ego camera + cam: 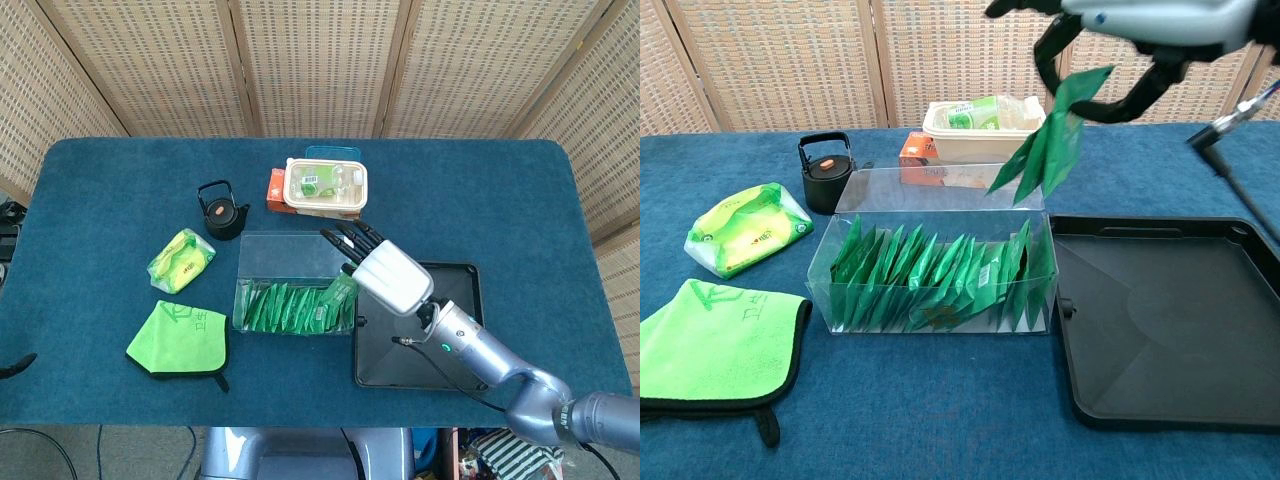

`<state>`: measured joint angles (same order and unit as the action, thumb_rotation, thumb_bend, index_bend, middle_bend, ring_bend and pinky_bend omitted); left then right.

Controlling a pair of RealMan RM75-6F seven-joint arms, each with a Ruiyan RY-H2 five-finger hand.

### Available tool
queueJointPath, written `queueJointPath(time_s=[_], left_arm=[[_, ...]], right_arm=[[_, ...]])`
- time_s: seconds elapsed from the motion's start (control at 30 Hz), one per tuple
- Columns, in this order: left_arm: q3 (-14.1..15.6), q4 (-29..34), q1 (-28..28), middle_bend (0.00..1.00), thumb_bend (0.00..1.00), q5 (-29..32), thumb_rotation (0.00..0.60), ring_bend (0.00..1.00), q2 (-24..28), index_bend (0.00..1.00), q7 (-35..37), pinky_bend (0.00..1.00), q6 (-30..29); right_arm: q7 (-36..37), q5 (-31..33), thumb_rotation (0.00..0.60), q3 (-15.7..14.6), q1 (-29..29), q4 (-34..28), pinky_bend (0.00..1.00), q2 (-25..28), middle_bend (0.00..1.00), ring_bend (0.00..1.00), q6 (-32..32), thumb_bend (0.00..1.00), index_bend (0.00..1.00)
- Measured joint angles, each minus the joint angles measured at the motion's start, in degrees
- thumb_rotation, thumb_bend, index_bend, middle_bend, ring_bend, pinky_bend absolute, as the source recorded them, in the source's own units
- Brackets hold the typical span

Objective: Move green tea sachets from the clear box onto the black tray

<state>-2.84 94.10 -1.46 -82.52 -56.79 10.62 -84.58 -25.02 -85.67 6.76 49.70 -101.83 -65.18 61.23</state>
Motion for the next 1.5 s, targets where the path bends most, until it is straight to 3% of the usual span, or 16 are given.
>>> queueJointPath(time_s=[0.3, 0.7, 0.77, 0.83, 0.9, 0.93, 1.1, 1.27, 1.5], left_arm=[[0.30, 0.43, 0.14, 0.00, 0.09, -0.64, 0.600, 0.00, 0.03, 0.00, -0.37, 0.00, -0.41], [0.67, 0.99, 0.56, 0.00, 0.09, -1.56, 0.600, 0.00, 0.05, 0.00, -0.97, 0.00, -1.47], [0.68, 1.03, 0.58, 0.00, 0.09, -1.56, 0.600, 0.00, 0.06, 0.00, -1.02, 0.00, -1.50], [0.71, 1.01, 0.58, 0.00, 0.09, -1.54, 0.600, 0.00, 0.05, 0.00, -1.05, 0.00, -1.46], [0.71, 0.99, 0.55, 0.00, 0.09, -1.50, 0.600, 0.00, 0.05, 0.00, -1.02, 0.00, -1.37], [0.72, 0.97, 0.53, 0.00, 0.09, -1.50, 0.600, 0.00, 0.05, 0.00, -1.02, 0.00, -1.34], [0.78, 0.95, 0.55, 0.00, 0.09, -1.70, 0.600, 0.00, 0.10, 0.00, -0.96, 0.00, -1.47], [0.82, 1.04, 0.80, 0.00, 0.09, -2.02, 0.600, 0.00, 0.16, 0.00, -0.91, 0.00, -2.15], [0.79, 1.05, 1.07, 0.00, 0.09, -2.56, 0.600, 0.00, -0.36, 0.00, -2.65, 0.00, -3.25]], right_arm=[[6.02, -4.56, 0.600, -2.95, -6.04, -0.48, 0.19, 7.08, 0.09, 0.00, 3.77, 0.63, 0.64], [9.57, -12.51, 0.600, -11.36, -13.34, 9.10, 0.19, 4.42, 0.10, 0.00, 4.98, 0.63, 0.64], [9.37, -13.15, 0.600, -11.71, -13.68, 9.65, 0.19, 4.09, 0.08, 0.00, 4.59, 0.62, 0.51], [9.24, -13.77, 0.600, -11.79, -13.93, 10.03, 0.19, 3.95, 0.03, 0.00, 4.68, 0.45, 0.24], [9.28, -14.02, 0.600, -11.54, -14.37, 10.14, 0.19, 3.79, 0.00, 0.00, 5.65, 0.22, 0.09], [9.32, -14.03, 0.600, -11.30, -14.63, 10.11, 0.18, 3.72, 0.00, 0.00, 6.35, 0.15, 0.05], [9.45, -12.99, 0.600, -8.44, -16.80, 8.79, 0.10, 3.71, 0.00, 0.00, 12.36, 0.04, 0.04], [10.98, -11.13, 0.600, -5.95, -19.56, 6.48, 0.04, 5.40, 0.00, 0.00, 17.58, 0.03, 0.03], [17.08, -8.66, 0.600, -6.32, -28.78, 2.61, 0.00, 6.49, 0.00, 0.00, 27.94, 0.00, 0.00]])
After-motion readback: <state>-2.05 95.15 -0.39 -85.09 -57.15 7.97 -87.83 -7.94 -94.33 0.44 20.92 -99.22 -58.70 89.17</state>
